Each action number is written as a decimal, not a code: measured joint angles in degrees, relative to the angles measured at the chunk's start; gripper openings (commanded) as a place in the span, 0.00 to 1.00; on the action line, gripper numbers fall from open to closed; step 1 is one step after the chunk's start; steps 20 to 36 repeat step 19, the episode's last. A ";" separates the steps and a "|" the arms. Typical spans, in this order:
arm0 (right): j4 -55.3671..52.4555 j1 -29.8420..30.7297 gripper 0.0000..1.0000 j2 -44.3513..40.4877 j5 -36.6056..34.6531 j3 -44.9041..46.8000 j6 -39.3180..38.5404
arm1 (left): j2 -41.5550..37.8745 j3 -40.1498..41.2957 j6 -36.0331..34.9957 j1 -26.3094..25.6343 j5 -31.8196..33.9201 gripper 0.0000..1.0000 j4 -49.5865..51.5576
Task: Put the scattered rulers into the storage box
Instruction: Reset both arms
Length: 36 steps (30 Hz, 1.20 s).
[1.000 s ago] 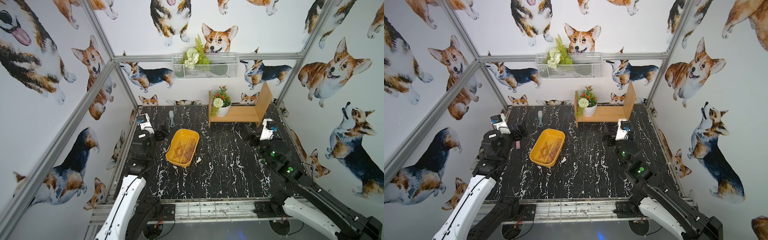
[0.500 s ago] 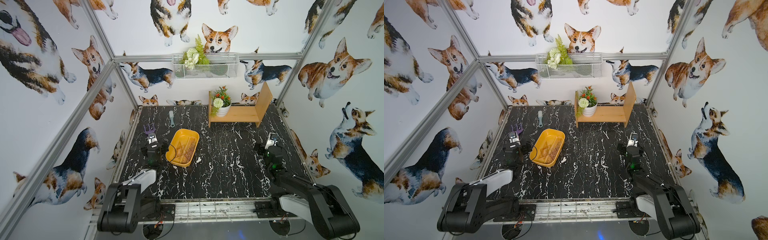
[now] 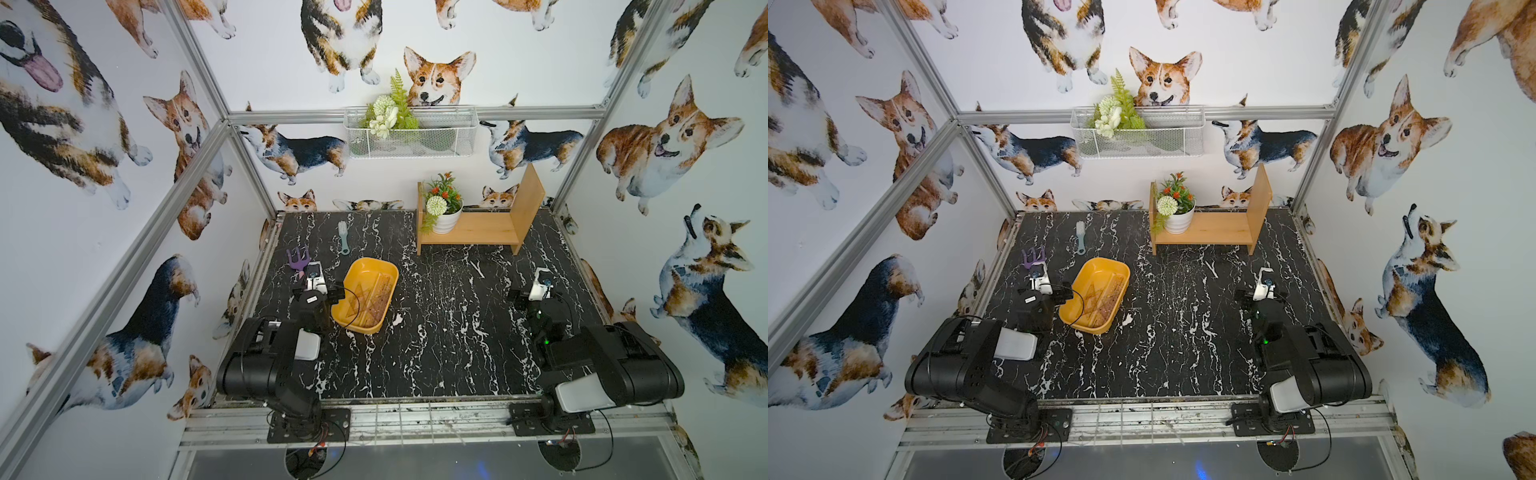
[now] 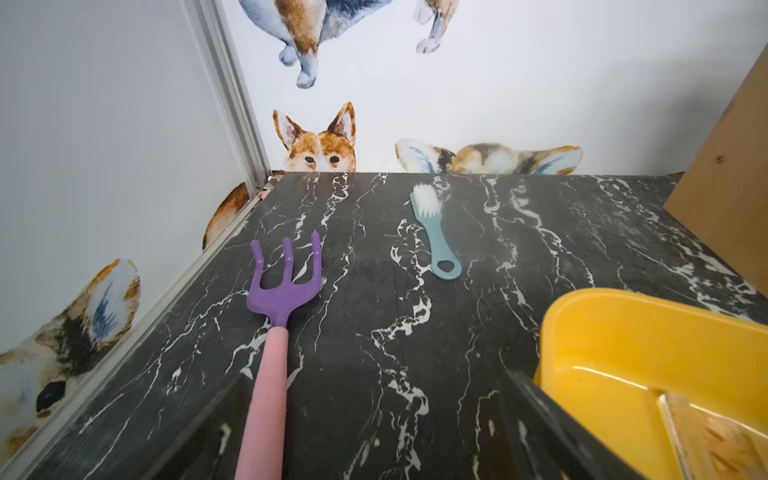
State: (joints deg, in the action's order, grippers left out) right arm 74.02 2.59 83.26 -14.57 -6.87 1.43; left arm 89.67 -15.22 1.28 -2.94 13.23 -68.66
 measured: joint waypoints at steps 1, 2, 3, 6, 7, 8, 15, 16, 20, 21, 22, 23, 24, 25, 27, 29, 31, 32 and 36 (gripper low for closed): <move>0.35 -0.07 1.00 0.11 0.15 0.07 0.00 | 0.13 -0.02 0.00 0.09 0.00 1.00 0.15; 0.31 -0.11 1.00 0.07 0.13 0.24 0.02 | 0.09 -0.02 0.00 0.20 -0.02 1.00 0.48; 0.22 -0.11 1.00 -0.11 0.15 0.35 0.04 | 0.09 -0.02 0.00 0.20 0.00 0.99 0.48; 0.15 -0.13 1.00 -0.52 0.15 0.26 0.26 | 0.09 -0.02 -0.02 0.20 -0.13 0.99 0.48; 0.33 -0.24 1.00 -0.39 0.17 0.44 0.26 | 0.09 -0.02 -0.02 0.20 -0.13 1.00 0.48; 0.33 -0.24 1.00 -0.42 0.33 0.66 0.39 | 0.09 -0.02 -0.02 0.20 -0.13 0.99 0.48; 0.20 -0.11 1.00 -0.13 2.60 0.22 0.35 | 0.09 -0.02 -0.02 0.20 -0.15 0.99 0.48; -0.31 -0.50 1.00 0.07 3.48 -0.37 0.35 | 0.09 -0.02 -0.02 0.20 -0.15 1.00 0.48; -1.25 -2.58 1.00 0.11 6.08 -1.53 0.42 | 0.09 -0.02 -0.04 0.20 -0.15 1.00 0.48; -1.25 -2.58 1.00 0.11 6.08 -1.53 0.42 | 0.09 -0.02 -0.04 0.20 -0.15 1.00 0.48; -1.25 -2.58 1.00 0.11 6.08 -1.53 0.42 | 0.09 -0.02 -0.04 0.20 -0.15 1.00 0.48; -1.25 -2.58 1.00 0.11 6.08 -1.53 0.42 | 0.09 -0.02 -0.04 0.20 -0.15 1.00 0.48; -1.25 -2.58 1.00 0.11 6.08 -1.53 0.42 | 0.09 -0.02 -0.04 0.20 -0.15 1.00 0.48; -1.25 -2.58 1.00 0.11 6.08 -1.53 0.42 | 0.09 -0.02 -0.04 0.20 -0.15 1.00 0.48; -1.25 -2.58 1.00 0.11 6.08 -1.53 0.42 | 0.09 -0.02 -0.04 0.20 -0.15 1.00 0.48; -1.25 -2.58 1.00 0.11 6.08 -1.53 0.42 | 0.09 -0.02 -0.04 0.20 -0.15 1.00 0.48; -1.25 -2.58 1.00 0.11 6.08 -1.53 0.42 | 0.09 -0.02 -0.04 0.20 -0.15 1.00 0.48; -1.25 -2.58 1.00 0.11 6.08 -1.53 0.42 | 0.09 -0.02 -0.04 0.20 -0.15 1.00 0.48; -1.25 -2.58 1.00 0.11 6.08 -1.53 0.42 | 0.09 -0.02 -0.04 0.20 -0.15 1.00 0.48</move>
